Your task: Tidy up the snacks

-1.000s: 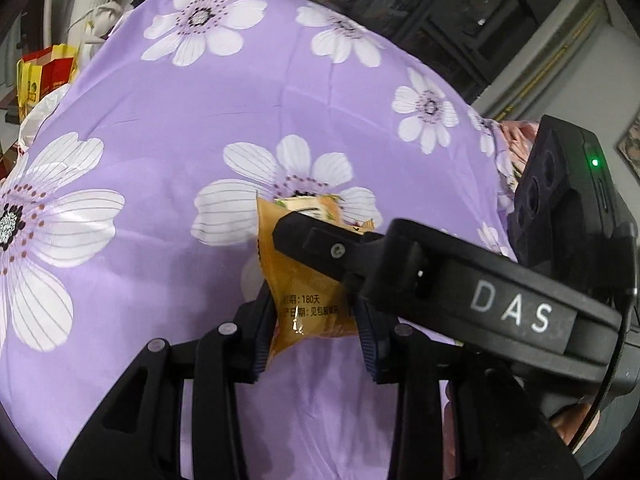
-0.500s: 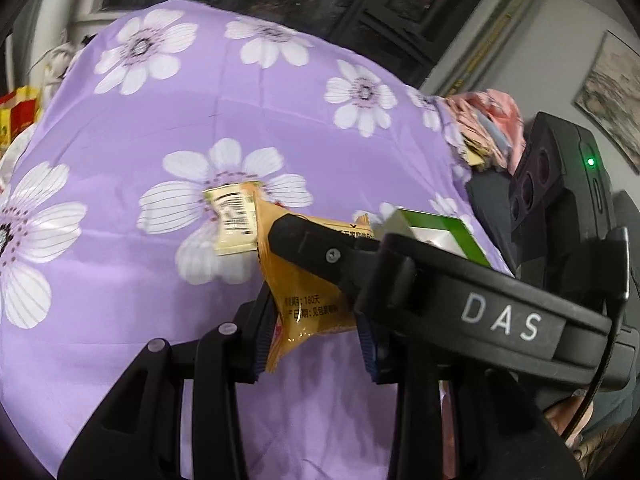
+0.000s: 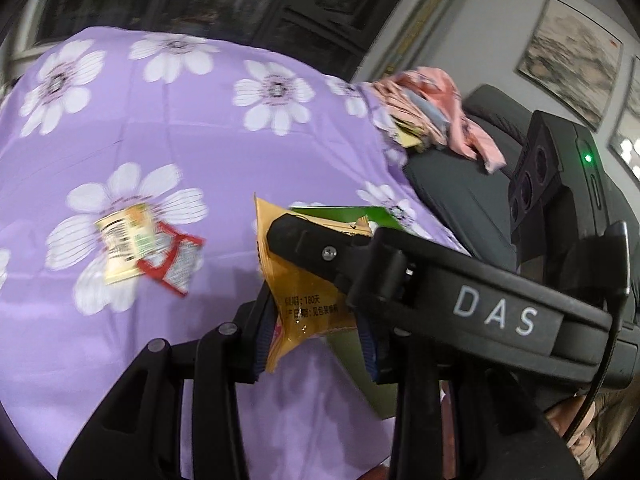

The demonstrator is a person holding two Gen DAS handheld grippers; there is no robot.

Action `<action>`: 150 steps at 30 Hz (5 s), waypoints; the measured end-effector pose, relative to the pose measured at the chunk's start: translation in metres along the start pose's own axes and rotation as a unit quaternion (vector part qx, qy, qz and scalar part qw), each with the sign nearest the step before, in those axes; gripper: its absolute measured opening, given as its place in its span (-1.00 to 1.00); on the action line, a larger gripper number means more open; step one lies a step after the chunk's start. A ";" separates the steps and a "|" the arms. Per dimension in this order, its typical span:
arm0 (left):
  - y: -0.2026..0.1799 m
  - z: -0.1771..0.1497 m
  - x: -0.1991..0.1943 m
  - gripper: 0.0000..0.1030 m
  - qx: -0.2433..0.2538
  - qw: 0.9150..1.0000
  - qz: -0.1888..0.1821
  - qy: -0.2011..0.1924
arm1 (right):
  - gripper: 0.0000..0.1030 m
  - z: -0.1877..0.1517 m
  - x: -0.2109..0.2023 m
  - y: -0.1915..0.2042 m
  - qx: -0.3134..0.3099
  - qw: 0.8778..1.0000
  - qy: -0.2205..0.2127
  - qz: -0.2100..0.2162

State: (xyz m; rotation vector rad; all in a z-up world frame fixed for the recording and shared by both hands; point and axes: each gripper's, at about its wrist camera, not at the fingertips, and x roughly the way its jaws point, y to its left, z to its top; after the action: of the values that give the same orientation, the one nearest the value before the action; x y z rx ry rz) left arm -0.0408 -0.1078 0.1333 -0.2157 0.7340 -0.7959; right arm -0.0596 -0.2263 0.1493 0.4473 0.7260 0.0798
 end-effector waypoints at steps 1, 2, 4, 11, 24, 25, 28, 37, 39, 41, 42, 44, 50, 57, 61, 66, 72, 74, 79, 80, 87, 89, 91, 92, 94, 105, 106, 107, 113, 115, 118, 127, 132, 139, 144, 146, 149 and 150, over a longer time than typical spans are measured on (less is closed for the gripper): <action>-0.005 0.001 0.004 -0.32 0.006 1.000 -0.005 0.001 | 0.43 0.002 -0.004 -0.005 0.006 1.000 -0.005 -0.003; -0.011 0.002 0.009 -0.32 0.015 1.000 -0.013 0.002 | 0.43 0.004 -0.008 -0.010 0.012 1.000 -0.011 -0.007; -0.017 0.003 0.017 -0.32 0.023 0.999 -0.026 0.005 | 0.43 0.006 -0.015 -0.019 0.019 0.999 -0.021 -0.016; -0.040 0.008 0.048 -0.31 0.046 0.996 -0.071 0.033 | 0.43 0.009 -0.036 -0.052 0.057 0.996 -0.048 -0.053; -0.077 0.000 0.094 -0.32 0.064 0.986 -0.119 0.095 | 0.43 0.008 -0.058 -0.112 0.134 0.983 -0.058 -0.113; -0.079 -0.001 0.099 -0.32 0.063 0.985 -0.121 0.102 | 0.43 0.007 -0.058 -0.117 0.141 0.982 -0.056 -0.116; -0.083 -0.004 0.107 -0.32 0.061 0.984 -0.125 0.115 | 0.43 0.006 -0.056 -0.127 0.153 0.979 -0.049 -0.124; -0.094 -0.013 0.127 -0.31 0.056 0.978 -0.135 0.150 | 0.44 0.001 -0.056 -0.151 0.184 0.971 -0.030 -0.149; -0.095 -0.014 0.131 -0.32 0.055 0.977 -0.137 0.156 | 0.44 0.000 -0.056 -0.156 0.190 0.970 -0.028 -0.149; -0.095 -0.015 0.135 -0.32 0.051 0.975 -0.141 0.165 | 0.44 -0.001 -0.056 -0.158 0.195 0.968 -0.024 -0.156; -0.096 -0.016 0.137 -0.32 0.050 0.974 -0.142 0.168 | 0.44 -0.001 -0.055 -0.159 0.196 0.967 -0.022 -0.159; -0.097 -0.017 0.140 -0.31 0.051 0.973 -0.140 0.175 | 0.44 -0.001 -0.054 -0.161 0.198 0.966 -0.019 -0.165; -0.098 -0.018 0.149 -0.31 0.048 0.970 -0.138 0.193 | 0.46 -0.002 -0.049 -0.168 0.206 0.963 -0.006 -0.175; -0.095 -0.019 0.159 -0.31 0.038 0.968 -0.140 0.207 | 0.50 -0.003 -0.044 -0.176 0.215 0.960 0.002 -0.182; -0.094 -0.018 0.158 -0.25 0.035 0.969 -0.135 0.202 | 0.50 -0.002 -0.044 -0.177 0.220 0.959 0.000 -0.180; -0.089 -0.016 0.139 -0.16 0.054 0.972 -0.134 0.185 | 0.50 -0.002 -0.044 -0.176 0.217 0.963 -0.001 -0.163; -0.061 -0.005 0.095 -0.06 0.043 0.984 -0.102 0.137 | 0.50 0.001 -0.055 -0.168 0.217 0.957 -0.032 -0.189; -0.044 0.000 0.077 0.07 0.028 0.988 -0.091 0.120 | 0.50 0.002 -0.058 -0.162 0.208 0.959 -0.040 -0.186; -0.004 0.007 0.043 0.33 -0.007 0.995 -0.041 0.086 | 0.68 0.007 -0.063 -0.137 0.173 0.966 -0.069 -0.179; 0.010 0.008 0.034 0.44 -0.018 0.997 -0.018 0.075 | 0.73 0.008 -0.063 -0.129 0.161 0.968 -0.075 -0.176; 0.080 -0.003 -0.015 0.65 -0.107 0.993 0.051 0.012 | 0.73 0.015 -0.045 -0.083 0.077 0.982 -0.082 -0.151; 0.094 -0.009 -0.024 0.67 -0.123 0.989 0.076 0.000 | 0.73 0.015 -0.039 -0.071 0.055 0.983 -0.090 -0.147; 0.109 -0.013 -0.031 0.69 -0.134 0.983 0.124 -0.006 | 0.73 0.015 -0.031 -0.060 0.038 0.985 -0.087 -0.142; 0.114 -0.012 -0.033 0.69 -0.135 0.981 0.141 -0.006 | 0.73 0.014 -0.028 -0.055 0.033 0.986 -0.086 -0.136; 0.125 -0.012 -0.039 0.69 -0.136 0.975 0.175 -0.005 | 0.73 0.013 -0.018 -0.044 0.021 0.991 -0.082 -0.104; 0.186 -0.017 -0.063 0.69 -0.203 0.950 0.238 0.005 | 0.73 0.020 0.097 0.033 -0.021 0.997 0.072 -0.020; 0.187 -0.017 -0.064 0.69 -0.206 0.949 0.239 0.008 | 0.73 0.021 0.111 0.043 -0.039 0.995 0.085 -0.029; 0.189 -0.017 -0.065 0.69 -0.211 0.948 0.239 0.009 | 0.73 0.022 0.127 0.053 -0.060 0.993 0.099 -0.040; 0.193 -0.019 -0.075 0.69 -0.226 0.938 0.263 -0.013 | 0.73 0.027 0.211 0.091 -0.132 0.975 0.165 -0.072; 0.196 -0.017 -0.077 0.69 -0.228 0.936 0.269 -0.019 | 0.73 0.027 0.228 0.097 -0.145 0.973 0.165 -0.076; 0.201 -0.018 -0.077 0.69 -0.234 0.935 0.267 -0.013 | 0.73 0.024 0.255 0.100 -0.172 0.962 0.181 -0.111; 0.201 -0.017 -0.072 0.69 -0.229 0.938 0.260 0.000 | 0.04 0.018 0.272 0.091 -0.178 0.959 0.181 -0.128; 0.202 -0.018 -0.074 0.69 -0.235 0.935 0.264 -0.002 | -0.20 0.018 0.244 0.087 -0.139 0.970 0.190 -0.059; 0.217 -0.022 -0.084 0.69 -0.270 0.927 0.258 -0.011 | -0.19 0.004 0.169 0.094 -0.106 0.976 0.191 0.019; 0.220 -0.023 -0.083 0.69 -0.278 0.929 0.246 -0.002 | -0.19 -0.036 0.160 0.092 -0.101 0.967 0.232 0.006; 0.218 -0.024 -0.080 0.69 -0.270 0.932 0.243 0.009 | -0.18 -0.053 0.166 0.083 -0.100 0.961 0.259 -0.018; 0.217 -0.027 -0.077 0.69 -0.272 0.934 0.230 0.018 | -0.10 -0.065 0.164 0.076 -0.108 0.960 0.257 -0.041; 0.216 -0.028 -0.076 0.69 -0.273 0.936 0.221 0.020 | 0.04 -0.065 0.158 0.077 -0.110 0.962 0.245 -0.037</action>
State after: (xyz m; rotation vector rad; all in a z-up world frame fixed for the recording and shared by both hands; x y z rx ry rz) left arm 0.0281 0.0990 0.0574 -0.5144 0.9893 -0.1531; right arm 0.0221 -0.0978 0.0404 0.1831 1.2074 0.2040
